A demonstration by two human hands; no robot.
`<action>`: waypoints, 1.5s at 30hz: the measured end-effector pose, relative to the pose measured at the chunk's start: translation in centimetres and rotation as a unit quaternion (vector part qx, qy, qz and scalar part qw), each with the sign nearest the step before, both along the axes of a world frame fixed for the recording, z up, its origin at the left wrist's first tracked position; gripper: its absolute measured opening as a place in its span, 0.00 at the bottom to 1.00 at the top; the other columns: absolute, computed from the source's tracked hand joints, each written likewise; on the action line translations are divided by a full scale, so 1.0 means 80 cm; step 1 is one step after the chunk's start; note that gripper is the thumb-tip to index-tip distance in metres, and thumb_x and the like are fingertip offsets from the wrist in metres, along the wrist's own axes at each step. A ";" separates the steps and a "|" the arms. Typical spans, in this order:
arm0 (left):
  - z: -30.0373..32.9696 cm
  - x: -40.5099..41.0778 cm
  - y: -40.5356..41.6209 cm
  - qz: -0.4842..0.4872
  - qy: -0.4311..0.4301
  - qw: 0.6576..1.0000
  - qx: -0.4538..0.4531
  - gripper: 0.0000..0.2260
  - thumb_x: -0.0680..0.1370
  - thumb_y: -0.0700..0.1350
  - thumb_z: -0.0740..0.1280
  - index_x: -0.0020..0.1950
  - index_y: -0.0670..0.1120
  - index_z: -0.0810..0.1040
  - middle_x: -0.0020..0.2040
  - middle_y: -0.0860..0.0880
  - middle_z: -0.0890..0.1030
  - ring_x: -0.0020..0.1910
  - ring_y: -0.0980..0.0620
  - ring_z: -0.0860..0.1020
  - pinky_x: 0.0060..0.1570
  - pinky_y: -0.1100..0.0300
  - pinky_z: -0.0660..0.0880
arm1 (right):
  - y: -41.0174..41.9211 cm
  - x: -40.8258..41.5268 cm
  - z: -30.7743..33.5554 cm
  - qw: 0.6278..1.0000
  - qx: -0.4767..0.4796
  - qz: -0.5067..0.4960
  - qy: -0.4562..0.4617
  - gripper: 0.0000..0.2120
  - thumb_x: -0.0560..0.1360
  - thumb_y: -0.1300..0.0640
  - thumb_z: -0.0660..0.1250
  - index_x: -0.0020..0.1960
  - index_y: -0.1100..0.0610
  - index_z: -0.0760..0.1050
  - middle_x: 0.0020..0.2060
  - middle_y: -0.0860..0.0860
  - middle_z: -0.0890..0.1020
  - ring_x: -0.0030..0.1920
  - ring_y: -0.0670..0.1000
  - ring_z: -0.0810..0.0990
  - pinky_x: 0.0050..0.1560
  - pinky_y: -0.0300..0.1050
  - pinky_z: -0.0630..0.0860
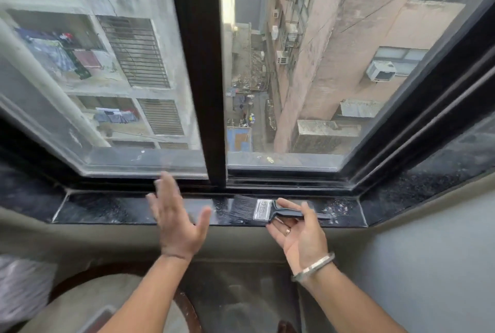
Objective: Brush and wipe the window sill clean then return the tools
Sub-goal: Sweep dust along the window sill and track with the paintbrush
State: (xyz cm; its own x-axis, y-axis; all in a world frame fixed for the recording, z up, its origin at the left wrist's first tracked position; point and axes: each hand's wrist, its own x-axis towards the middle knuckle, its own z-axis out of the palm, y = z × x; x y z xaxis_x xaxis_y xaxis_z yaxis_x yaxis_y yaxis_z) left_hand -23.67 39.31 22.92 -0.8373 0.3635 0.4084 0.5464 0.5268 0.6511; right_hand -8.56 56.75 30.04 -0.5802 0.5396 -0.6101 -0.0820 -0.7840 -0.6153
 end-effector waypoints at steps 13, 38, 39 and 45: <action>0.072 -0.134 -0.200 -0.216 0.226 0.885 -0.344 0.23 0.79 0.57 0.63 0.63 0.42 0.83 0.56 0.43 0.85 0.43 0.43 0.85 0.42 0.52 0.83 | -0.141 -0.168 -0.033 0.921 0.289 0.262 -0.007 0.04 0.71 0.61 0.74 0.45 0.59 0.81 0.34 0.53 0.85 0.34 0.54 0.85 0.34 0.43 0.81; -0.166 0.076 -0.438 0.181 -0.246 0.865 -0.397 0.18 0.77 0.50 0.69 0.66 0.47 0.78 0.61 0.47 0.81 0.59 0.43 0.79 0.58 0.48 0.74 | -0.334 -0.128 -0.185 0.344 0.702 0.623 0.008 0.17 0.75 0.54 0.60 0.63 0.52 0.75 0.51 0.56 0.80 0.51 0.61 0.78 0.52 0.52 0.75; -0.190 0.089 -0.458 0.185 -0.291 0.842 -0.415 0.19 0.78 0.51 0.67 0.68 0.49 0.76 0.64 0.49 0.79 0.63 0.45 0.77 0.61 0.49 0.72 | -0.357 -0.124 -0.211 0.323 0.683 0.655 0.015 0.18 0.76 0.53 0.60 0.64 0.52 0.74 0.54 0.56 0.80 0.53 0.61 0.77 0.54 0.52 0.74; -0.293 0.124 -0.503 0.145 -0.374 0.814 -0.419 0.26 0.84 0.51 0.58 0.82 0.51 0.56 0.81 0.52 0.60 0.78 0.50 0.60 0.75 0.54 0.56 | -0.469 -0.120 -0.339 0.227 0.621 0.749 0.039 0.17 0.77 0.56 0.58 0.66 0.57 0.68 0.65 0.60 0.73 0.57 0.65 0.77 0.53 0.55 0.76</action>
